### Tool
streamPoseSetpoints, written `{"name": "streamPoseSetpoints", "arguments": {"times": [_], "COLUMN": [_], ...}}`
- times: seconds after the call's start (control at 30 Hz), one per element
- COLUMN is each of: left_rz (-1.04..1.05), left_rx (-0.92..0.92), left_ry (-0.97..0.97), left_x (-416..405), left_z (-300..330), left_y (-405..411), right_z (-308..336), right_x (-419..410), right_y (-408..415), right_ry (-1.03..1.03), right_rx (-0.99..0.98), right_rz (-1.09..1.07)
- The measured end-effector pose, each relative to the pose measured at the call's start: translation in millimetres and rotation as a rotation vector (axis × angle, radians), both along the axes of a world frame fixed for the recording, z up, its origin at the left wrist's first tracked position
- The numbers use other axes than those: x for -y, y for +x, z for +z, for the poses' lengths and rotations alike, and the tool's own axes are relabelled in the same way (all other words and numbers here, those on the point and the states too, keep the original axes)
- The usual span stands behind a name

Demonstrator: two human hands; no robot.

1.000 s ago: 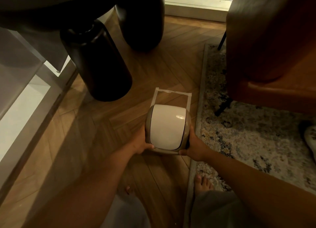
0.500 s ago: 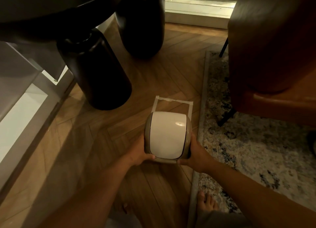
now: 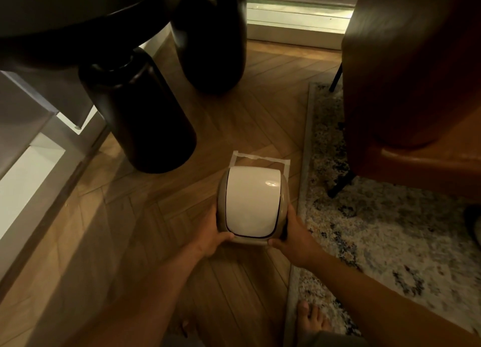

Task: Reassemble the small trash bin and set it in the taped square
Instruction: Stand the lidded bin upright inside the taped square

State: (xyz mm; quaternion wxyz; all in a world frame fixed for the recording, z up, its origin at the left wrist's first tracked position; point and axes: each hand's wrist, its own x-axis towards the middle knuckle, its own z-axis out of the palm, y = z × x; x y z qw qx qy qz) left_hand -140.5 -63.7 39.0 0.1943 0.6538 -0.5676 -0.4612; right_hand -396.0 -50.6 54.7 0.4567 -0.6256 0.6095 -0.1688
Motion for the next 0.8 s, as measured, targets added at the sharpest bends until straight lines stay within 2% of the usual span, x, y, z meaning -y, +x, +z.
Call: {"name": "streamPoseSetpoints", "arguments": {"times": [0.4,0.8], "left_rz": [0.041,0.025], "left_rx": [-0.009,0.171], "left_ry": [-0.064,-0.079], "left_x": [22,82], "left_z": [-4,-8], "left_y": [-15,-16], "right_z": [-10,-19], "right_x": [16,59], "right_y": [-4,-5], "right_ry": [-0.012,-0.029], "right_rx": [0.095,0.148], "right_rz": [-0.106,-0.154]}}
